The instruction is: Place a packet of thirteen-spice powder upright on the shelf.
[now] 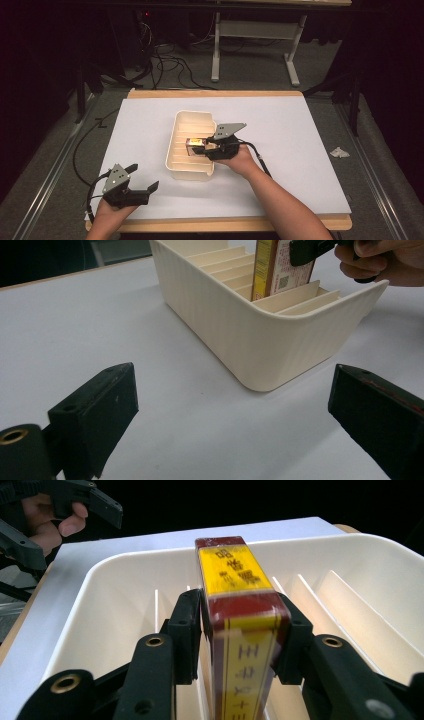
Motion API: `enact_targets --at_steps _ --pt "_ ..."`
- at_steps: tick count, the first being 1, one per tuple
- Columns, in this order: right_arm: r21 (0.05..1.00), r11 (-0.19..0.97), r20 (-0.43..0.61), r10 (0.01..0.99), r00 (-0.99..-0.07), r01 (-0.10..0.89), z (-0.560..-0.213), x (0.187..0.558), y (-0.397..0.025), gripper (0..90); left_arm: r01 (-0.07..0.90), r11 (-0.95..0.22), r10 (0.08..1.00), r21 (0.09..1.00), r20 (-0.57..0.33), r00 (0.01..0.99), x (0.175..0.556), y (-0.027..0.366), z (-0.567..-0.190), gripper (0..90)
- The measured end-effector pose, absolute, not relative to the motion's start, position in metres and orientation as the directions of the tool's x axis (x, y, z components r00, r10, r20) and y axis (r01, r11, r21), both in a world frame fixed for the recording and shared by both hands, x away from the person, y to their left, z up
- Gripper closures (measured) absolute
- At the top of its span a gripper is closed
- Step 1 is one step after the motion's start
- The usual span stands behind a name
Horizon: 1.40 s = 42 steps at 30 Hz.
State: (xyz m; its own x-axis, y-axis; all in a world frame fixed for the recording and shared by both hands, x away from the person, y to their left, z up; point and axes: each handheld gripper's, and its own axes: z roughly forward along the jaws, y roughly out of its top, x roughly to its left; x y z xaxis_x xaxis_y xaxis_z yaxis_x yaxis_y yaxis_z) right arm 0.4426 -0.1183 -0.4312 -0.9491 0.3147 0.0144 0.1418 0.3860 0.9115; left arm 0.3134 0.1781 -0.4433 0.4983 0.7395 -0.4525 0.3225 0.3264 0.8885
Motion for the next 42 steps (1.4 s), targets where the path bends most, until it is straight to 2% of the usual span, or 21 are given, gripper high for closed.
enact_targets --at_steps 12,19,26,32,42 --pt "0.912 0.382 0.012 0.332 -0.943 0.146 -0.431 0.440 -0.122 54.9 0.322 0.326 0.741 0.889 -0.451 0.498 0.313 0.178 -0.443 6.5" --pt "0.917 0.372 0.008 0.347 -0.938 0.145 -0.428 0.438 -0.121 47.8 0.322 0.325 0.741 0.889 -0.451 0.498 0.314 0.178 -0.443 6.5" --pt "0.923 0.355 0.007 0.373 -0.928 0.150 -0.421 0.436 -0.122 29.2 0.322 0.327 0.740 0.889 -0.452 0.498 0.314 0.178 -0.443 6.5" --pt "0.923 0.349 0.013 0.384 -0.923 0.159 -0.416 0.435 -0.121 19.0 0.322 0.317 0.743 0.892 -0.444 0.501 0.314 0.178 -0.444 6.5" --pt "0.923 0.349 0.019 0.387 -0.922 0.165 -0.413 0.434 -0.121 17.6 0.321 0.314 0.745 0.893 -0.442 0.500 0.313 0.178 -0.444 6.5"
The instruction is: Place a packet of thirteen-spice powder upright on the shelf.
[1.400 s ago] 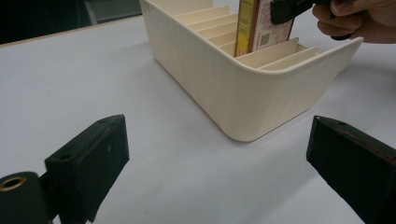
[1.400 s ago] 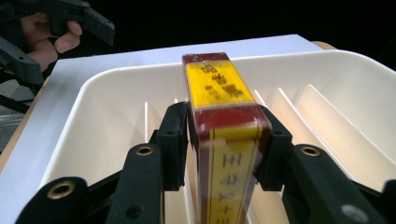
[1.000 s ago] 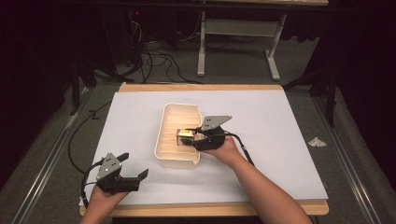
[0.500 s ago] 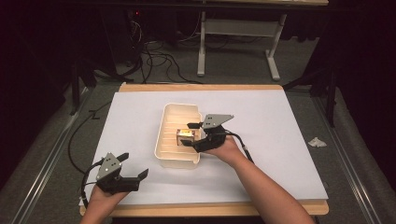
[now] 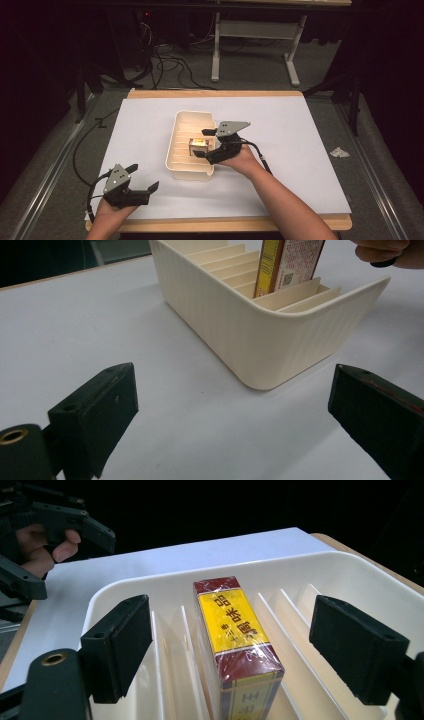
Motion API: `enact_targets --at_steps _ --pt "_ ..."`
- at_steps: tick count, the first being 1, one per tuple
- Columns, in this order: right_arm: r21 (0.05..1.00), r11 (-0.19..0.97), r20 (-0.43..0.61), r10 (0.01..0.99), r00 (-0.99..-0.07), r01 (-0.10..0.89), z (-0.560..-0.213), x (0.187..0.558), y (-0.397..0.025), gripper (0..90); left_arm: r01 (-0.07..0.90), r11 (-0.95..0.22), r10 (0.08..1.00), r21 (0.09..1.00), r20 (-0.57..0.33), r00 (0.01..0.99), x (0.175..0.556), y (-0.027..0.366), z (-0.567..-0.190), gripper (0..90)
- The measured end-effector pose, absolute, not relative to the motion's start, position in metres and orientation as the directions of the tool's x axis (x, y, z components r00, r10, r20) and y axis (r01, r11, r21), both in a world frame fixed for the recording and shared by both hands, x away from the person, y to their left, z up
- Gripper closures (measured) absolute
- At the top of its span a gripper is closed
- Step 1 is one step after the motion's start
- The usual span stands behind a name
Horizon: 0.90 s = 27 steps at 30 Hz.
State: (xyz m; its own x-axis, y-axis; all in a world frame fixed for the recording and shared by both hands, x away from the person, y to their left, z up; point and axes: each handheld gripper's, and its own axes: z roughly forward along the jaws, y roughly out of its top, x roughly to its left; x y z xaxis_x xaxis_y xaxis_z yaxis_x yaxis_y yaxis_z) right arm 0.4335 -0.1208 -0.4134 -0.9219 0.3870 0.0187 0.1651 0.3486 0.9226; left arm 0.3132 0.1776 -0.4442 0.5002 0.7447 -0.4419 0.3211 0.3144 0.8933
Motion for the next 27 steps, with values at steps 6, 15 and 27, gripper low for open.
enact_targets --at_steps 6,15,27 --pt "0.921 0.349 0.018 0.408 -0.913 0.174 -0.410 0.430 -0.130 16.8 0.323 0.316 0.744 0.892 -0.444 0.499 0.314 0.177 -0.444 6.5" --pt "0.914 0.357 -0.015 0.507 -0.862 0.194 -0.404 0.418 -0.165 14.3 0.327 0.313 0.745 0.892 -0.444 0.497 0.315 0.176 -0.446 6.5" --pt "0.907 0.333 -0.033 0.665 -0.746 0.257 -0.406 0.383 -0.240 13.9 0.331 0.307 0.749 0.892 -0.442 0.495 0.317 0.175 -0.447 6.5"
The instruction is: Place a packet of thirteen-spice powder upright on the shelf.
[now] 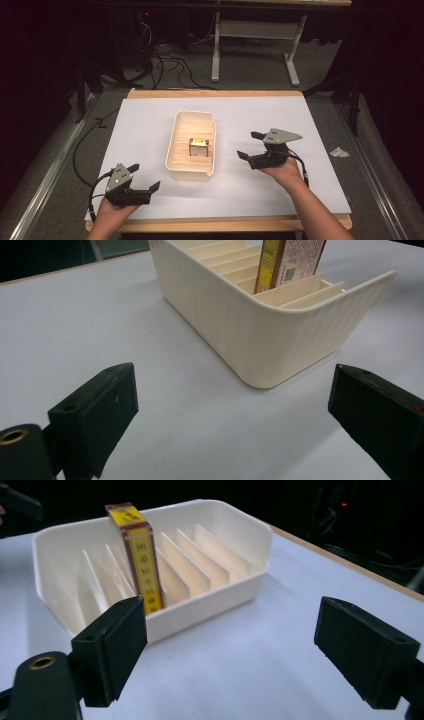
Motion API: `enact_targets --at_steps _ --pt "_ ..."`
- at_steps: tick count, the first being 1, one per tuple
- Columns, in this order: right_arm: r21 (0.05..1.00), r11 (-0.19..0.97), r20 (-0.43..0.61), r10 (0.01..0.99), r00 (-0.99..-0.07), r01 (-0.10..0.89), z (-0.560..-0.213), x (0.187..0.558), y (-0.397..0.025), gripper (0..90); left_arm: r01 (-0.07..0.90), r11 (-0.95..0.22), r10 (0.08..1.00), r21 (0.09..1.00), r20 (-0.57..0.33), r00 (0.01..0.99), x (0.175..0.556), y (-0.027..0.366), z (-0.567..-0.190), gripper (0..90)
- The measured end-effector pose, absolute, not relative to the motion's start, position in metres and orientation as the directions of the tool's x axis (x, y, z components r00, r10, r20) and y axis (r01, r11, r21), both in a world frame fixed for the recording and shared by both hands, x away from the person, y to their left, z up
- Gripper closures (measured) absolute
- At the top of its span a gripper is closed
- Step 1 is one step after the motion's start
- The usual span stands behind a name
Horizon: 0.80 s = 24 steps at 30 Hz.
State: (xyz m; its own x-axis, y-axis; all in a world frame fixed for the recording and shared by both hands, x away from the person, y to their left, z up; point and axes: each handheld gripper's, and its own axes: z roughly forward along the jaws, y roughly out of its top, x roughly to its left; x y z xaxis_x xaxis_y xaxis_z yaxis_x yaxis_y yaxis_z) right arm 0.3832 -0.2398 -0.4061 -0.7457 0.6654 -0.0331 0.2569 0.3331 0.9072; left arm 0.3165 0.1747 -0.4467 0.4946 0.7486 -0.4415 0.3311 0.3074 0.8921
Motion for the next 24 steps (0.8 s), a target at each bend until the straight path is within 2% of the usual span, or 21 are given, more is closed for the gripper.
enact_targets --at_steps 8,16,24 --pt "0.915 0.283 -0.037 0.769 -0.638 0.288 -0.423 0.343 -0.291 13.4 0.336 0.309 0.744 0.890 -0.446 0.497 0.321 0.170 -0.447 6.5" --pt "0.923 0.242 -0.034 0.827 -0.561 0.300 -0.434 0.302 -0.333 12.5 0.337 0.291 0.751 0.895 -0.432 0.499 0.326 0.164 -0.450 6.4" --pt "0.926 0.230 -0.025 0.830 -0.557 0.300 -0.440 0.314 -0.335 12.6 0.337 0.296 0.786 0.894 -0.429 0.445 0.327 0.168 -0.454 6.5"
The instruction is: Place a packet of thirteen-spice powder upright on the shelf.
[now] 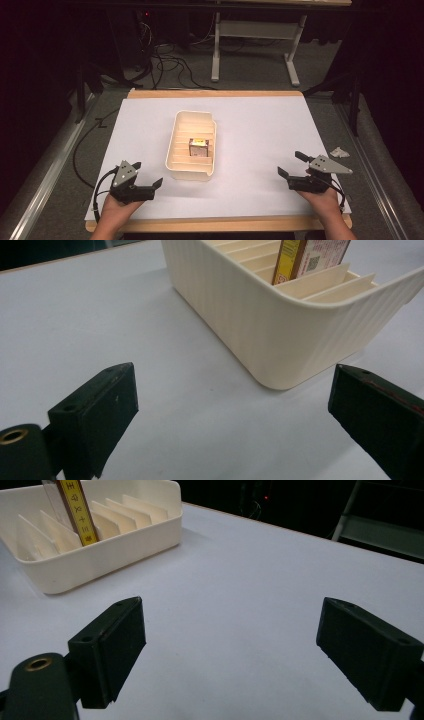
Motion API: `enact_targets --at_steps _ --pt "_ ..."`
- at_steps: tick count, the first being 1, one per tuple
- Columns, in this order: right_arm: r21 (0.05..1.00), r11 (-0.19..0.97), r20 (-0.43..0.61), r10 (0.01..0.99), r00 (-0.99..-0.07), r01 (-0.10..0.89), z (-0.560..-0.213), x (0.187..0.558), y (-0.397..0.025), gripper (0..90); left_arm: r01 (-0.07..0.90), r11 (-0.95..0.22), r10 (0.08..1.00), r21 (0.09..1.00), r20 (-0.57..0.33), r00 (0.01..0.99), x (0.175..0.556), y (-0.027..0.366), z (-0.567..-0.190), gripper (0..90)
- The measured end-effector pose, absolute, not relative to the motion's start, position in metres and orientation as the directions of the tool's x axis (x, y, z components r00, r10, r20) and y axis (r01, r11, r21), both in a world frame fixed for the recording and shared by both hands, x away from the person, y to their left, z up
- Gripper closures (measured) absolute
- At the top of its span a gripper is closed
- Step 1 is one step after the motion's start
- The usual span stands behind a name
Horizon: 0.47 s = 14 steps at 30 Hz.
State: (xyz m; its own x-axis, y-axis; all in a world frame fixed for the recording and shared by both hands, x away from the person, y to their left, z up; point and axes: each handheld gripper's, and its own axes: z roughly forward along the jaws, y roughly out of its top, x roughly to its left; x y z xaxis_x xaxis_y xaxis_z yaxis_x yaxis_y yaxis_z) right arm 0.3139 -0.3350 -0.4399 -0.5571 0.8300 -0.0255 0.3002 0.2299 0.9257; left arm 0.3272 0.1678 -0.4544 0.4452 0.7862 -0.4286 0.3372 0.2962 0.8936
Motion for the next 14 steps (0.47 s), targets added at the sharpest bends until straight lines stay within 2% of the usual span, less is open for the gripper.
enact_targets --at_steps 14 --pt "0.932 0.198 0.009 0.825 -0.565 0.305 -0.4402 0.3210 -0.3359 12.8 0.345 0.282 0.795 0.895 -0.419 0.438 0.3217 0.1701 -0.4568 6.4"
